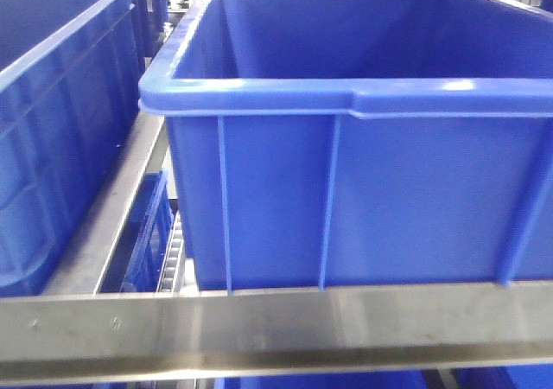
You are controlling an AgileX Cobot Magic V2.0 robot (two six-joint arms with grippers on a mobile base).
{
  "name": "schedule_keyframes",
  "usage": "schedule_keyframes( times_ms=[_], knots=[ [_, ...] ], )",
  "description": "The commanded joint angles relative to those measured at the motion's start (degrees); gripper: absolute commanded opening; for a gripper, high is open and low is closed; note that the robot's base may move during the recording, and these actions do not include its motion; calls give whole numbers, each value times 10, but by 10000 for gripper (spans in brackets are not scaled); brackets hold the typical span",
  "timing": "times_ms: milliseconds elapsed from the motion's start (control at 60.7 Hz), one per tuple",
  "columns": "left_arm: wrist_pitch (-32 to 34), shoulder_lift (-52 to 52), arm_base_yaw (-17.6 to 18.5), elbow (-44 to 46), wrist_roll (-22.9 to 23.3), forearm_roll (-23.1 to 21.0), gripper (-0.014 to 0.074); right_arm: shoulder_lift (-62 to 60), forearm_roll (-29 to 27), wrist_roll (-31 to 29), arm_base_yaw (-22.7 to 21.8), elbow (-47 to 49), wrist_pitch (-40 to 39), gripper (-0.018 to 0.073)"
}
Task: Pick red cube and place on left shelf
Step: 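Turn and approach the shelf rack facing an empty blue crate, then raise the right gripper with the red cube above the blue crate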
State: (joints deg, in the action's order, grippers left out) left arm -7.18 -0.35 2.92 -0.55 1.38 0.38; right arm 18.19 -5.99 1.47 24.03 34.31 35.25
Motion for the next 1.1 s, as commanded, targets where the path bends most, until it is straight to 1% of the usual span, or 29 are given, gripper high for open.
schedule_keyframes(
  times_ms=[0,1088],
  knots=[
    [49,-8,4,-13,0,-4,101,5,-1,-3,-3,15,-54,214],
    [49,-8,4,-13,0,-4,101,5,-1,-3,-3,15,-66,214]
  ],
)
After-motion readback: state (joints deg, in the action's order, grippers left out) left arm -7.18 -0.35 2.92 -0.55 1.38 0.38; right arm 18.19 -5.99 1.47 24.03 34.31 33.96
